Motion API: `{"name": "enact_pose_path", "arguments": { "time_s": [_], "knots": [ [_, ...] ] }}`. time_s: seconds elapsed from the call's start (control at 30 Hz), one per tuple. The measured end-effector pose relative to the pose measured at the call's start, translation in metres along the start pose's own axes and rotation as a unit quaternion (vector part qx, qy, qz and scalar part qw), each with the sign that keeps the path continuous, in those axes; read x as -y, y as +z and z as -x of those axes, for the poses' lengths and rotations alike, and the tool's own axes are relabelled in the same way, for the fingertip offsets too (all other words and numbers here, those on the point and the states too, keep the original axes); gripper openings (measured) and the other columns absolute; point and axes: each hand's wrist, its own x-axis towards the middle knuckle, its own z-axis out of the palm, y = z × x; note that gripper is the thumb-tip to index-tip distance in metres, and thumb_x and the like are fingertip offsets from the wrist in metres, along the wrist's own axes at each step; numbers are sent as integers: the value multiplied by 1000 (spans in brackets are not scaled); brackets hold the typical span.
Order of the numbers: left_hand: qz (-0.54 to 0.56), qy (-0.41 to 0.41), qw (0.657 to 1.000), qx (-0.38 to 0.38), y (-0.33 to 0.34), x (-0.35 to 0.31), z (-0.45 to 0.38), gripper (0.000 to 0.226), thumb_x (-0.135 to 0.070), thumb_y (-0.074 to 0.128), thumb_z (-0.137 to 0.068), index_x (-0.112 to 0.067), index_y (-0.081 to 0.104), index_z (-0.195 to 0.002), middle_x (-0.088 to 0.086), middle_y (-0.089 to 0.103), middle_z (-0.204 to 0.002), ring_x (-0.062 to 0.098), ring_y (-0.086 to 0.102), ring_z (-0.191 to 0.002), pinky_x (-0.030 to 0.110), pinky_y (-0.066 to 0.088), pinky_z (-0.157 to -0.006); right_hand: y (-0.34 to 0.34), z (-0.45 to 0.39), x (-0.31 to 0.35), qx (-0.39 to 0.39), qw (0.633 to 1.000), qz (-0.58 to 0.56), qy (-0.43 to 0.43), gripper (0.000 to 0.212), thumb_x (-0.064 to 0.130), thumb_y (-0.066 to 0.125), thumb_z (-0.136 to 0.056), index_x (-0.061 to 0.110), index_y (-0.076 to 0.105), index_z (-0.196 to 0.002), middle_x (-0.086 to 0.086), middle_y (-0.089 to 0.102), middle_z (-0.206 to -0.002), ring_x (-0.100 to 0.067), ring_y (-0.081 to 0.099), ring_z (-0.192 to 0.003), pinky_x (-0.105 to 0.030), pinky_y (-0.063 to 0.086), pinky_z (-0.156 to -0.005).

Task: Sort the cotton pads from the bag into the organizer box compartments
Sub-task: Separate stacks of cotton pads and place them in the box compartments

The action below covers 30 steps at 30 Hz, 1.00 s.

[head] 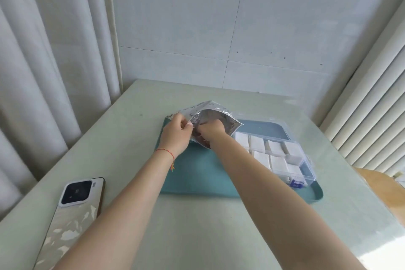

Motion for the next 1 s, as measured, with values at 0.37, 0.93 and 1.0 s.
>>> {"name": "enact_pose_path", "arguments": {
  "time_s": [0.37,0.93,1.0],
  "knots": [
    [-42,-36,998,-24,2,-7,1,16,-26,55,-90,-10,59,-90,2,63,-90,23,54,-80,30,35,-61,-74,43,-8,31,993,-105,-38,8,2,55,-86,4,58,-79,-14,61,-69,-18,48,-45,-22,37,-44],
    [162,-22,970,179,20,-48,63,32,-24,68,-91,-18,61,-122,0,64,-107,13,66,-89,29,58,-70,-118,80,-67,88,980,-137,-111,8,0,59,-88,3,60,-96,-15,59,-78,-17,55,-50,-25,42,-50],
    [243,-55,945,213,21,-46,66,30,-17,65,-93,-10,61,-122,6,66,-104,17,68,-83,30,58,-65,-115,81,-68,93,978,-146,-114,7,0,60,-88,5,59,-94,-14,59,-78,-18,56,-52,-25,43,-51]
  ]
}}
